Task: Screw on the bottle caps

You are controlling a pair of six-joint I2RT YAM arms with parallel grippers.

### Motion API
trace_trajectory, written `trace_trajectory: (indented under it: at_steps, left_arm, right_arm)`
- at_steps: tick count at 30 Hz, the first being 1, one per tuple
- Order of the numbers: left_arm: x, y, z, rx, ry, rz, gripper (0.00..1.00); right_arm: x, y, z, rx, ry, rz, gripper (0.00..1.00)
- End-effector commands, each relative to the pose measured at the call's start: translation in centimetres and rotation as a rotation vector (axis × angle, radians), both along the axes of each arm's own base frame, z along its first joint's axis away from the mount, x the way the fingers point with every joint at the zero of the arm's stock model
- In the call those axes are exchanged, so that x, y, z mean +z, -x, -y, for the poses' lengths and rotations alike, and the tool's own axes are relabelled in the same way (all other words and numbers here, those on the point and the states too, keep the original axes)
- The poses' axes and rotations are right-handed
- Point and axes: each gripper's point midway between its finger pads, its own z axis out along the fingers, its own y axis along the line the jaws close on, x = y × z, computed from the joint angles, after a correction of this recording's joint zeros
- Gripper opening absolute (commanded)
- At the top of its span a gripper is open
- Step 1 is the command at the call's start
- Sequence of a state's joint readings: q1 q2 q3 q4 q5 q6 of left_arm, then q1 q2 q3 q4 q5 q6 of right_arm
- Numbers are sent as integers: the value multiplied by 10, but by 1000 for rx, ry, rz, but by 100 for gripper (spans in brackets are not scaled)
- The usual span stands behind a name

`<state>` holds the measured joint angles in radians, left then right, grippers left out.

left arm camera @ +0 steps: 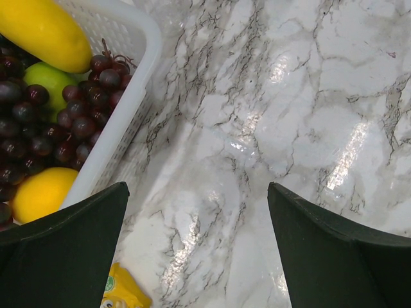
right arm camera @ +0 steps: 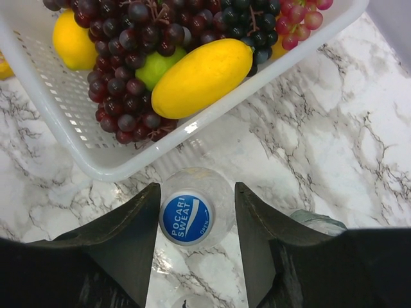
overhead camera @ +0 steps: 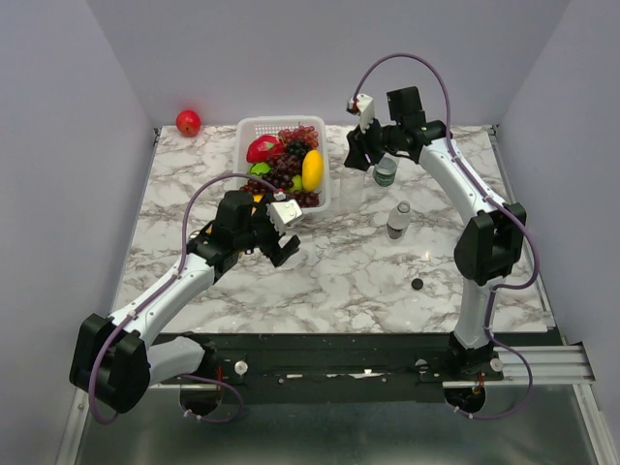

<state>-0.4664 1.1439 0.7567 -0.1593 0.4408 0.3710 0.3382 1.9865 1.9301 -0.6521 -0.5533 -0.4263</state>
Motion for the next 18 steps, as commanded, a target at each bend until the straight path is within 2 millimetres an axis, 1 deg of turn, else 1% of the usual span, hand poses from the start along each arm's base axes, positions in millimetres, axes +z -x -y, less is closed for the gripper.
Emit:
trace_trajectory:
  at_steps: [1, 2, 3, 4, 5, 7, 8, 9, 10, 11, 12, 13, 14, 15, 16, 17, 18]
  left_arm:
    - [6, 2, 1, -21, 14, 19, 99]
    - [7, 1, 1, -16, 17, 18, 99]
    - [6, 1, 1, -10, 19, 16, 99]
    - [6, 0, 2, -6, 23, 14, 99]
    - [9, -1, 2, 0, 31, 14, 99]
    - [9, -2, 4, 0, 39, 9, 99]
    - [11, -3, 4, 4, 44, 10, 99]
    - [12, -3, 5, 8, 50, 6, 99]
    - [13, -4, 5, 9, 53, 9, 99]
    - [13, -4, 5, 10, 55, 8, 99]
    - [12, -3, 5, 10, 55, 7, 99]
    - [13, -3, 5, 8, 59, 9, 99]
    - [12, -2, 5, 6, 57, 6, 99]
    - [11, 0, 5, 1, 58, 3, 99]
    - [11, 1, 5, 0, 58, 1, 99]
    - [10, 1, 5, -3, 59, -1, 99]
    - [9, 2, 5, -5, 58, -2, 99]
  right_arm:
    - [59, 13, -10, 65, -105, 81, 58]
    - [73, 15, -12, 78, -129, 105, 58]
    - [83, 18, -14, 87, -150, 113, 59]
    - [101, 25, -16, 93, -181, 128, 59]
    - [112, 28, -15, 92, -194, 147, 59]
    - [123, 30, -8, 62, -184, 176, 59]
    - [135, 37, 0, 41, -178, 209, 59]
    - [118, 41, 8, 11, -146, 180, 59]
    - [112, 41, 19, -31, -108, 190, 58]
    - [116, 51, 35, -62, -92, 209, 58]
    - [106, 53, 46, -94, -68, 199, 58]
    - [72, 58, 60, -135, -21, 135, 58]
    - [65, 59, 79, -183, -8, 124, 58]
    - [65, 66, 90, -211, -3, 125, 59]
    - [40, 73, 102, -244, 31, 77, 62]
    - [32, 75, 112, -267, 50, 69, 64]
    - [26, 81, 117, -274, 69, 69, 65]
